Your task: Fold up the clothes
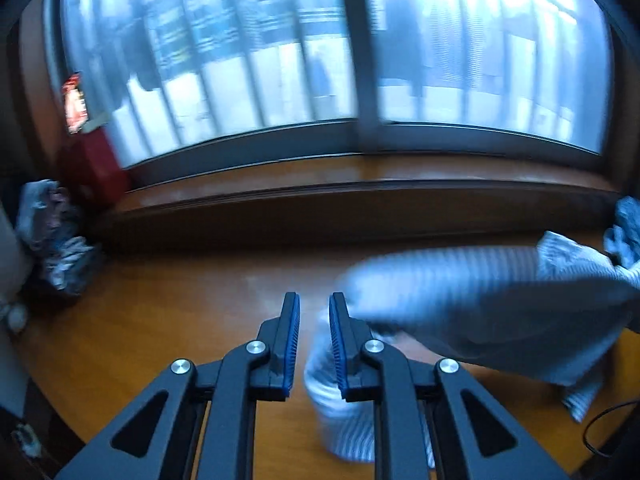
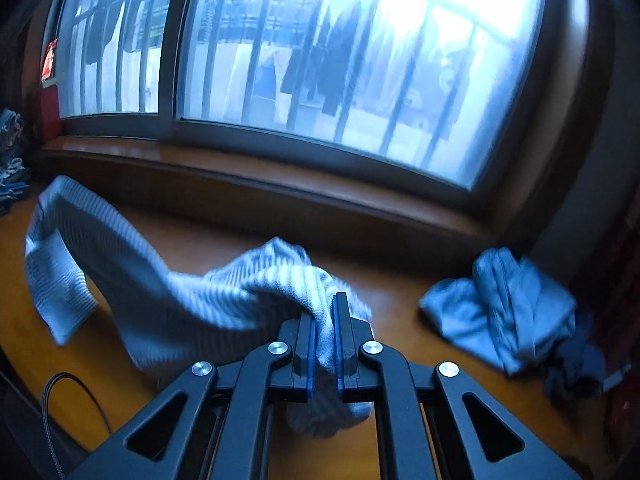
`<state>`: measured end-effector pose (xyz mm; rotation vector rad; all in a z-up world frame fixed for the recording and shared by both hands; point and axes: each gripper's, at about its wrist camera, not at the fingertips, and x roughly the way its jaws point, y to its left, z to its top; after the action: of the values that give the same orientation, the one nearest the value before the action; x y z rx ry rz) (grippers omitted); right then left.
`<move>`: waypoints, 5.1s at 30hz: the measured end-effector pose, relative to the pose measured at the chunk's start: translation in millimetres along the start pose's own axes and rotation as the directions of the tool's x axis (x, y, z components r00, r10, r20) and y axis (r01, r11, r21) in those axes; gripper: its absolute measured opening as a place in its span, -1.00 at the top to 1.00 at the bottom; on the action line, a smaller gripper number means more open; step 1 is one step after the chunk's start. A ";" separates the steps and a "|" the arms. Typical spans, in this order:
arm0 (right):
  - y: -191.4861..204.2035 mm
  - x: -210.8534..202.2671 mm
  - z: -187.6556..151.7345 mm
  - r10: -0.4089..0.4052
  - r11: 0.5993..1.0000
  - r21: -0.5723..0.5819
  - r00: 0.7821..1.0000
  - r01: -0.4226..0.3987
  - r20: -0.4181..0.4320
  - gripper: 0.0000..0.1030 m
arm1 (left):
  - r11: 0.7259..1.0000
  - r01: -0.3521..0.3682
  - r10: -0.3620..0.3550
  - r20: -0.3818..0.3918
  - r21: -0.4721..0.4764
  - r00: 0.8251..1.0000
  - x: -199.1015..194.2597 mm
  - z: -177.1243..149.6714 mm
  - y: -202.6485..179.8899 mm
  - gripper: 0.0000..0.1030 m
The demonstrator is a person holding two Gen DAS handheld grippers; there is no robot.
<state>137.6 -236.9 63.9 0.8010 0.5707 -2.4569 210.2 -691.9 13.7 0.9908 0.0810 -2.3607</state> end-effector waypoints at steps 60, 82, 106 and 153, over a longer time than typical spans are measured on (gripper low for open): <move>169.2 89.7 38.0 0.298 0.912 -0.229 0.934 -0.340 -0.197 0.94 | 0.982 0.139 -0.157 -0.144 -0.129 0.977 112.4 -57.9 12.4 0.85; 120.3 81.4 45.9 0.102 0.990 -0.089 0.991 -0.110 -0.087 -0.03 | 0.966 0.257 -0.246 -0.191 0.035 0.950 101.2 -43.2 -46.4 0.47; -2.9 96.8 -57.5 0.053 0.998 -0.028 0.969 -0.062 -0.240 -0.14 | 0.728 0.680 -0.574 -0.462 0.091 0.676 61.5 -103.0 -306.1 0.32; -59.1 102.0 -82.7 0.472 0.783 0.550 0.854 -0.291 -0.221 -0.13 | 0.950 0.307 -0.311 -0.273 -0.058 0.910 35.0 -92.6 -200.7 0.91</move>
<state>67.3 -179.6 -47.9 1.4244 -0.1461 -2.0888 143.7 -516.7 -108.6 1.3877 0.3889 -2.4758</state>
